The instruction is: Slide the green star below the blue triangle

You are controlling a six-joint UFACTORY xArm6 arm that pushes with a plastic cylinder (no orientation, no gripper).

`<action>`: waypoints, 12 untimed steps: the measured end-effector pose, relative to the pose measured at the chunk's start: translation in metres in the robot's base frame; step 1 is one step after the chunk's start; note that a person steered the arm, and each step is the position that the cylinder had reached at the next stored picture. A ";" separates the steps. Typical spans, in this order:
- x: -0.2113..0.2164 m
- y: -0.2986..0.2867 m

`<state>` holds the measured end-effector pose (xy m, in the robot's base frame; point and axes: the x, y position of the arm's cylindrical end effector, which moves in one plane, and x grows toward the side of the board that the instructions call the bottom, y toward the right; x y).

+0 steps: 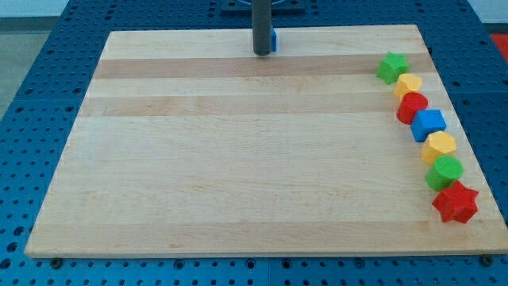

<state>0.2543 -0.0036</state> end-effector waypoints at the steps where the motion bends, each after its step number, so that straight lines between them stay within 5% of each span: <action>1: 0.038 0.011; 6: -0.011 0.115; 9: 0.063 0.324; 12: 0.063 0.130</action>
<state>0.3169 0.1266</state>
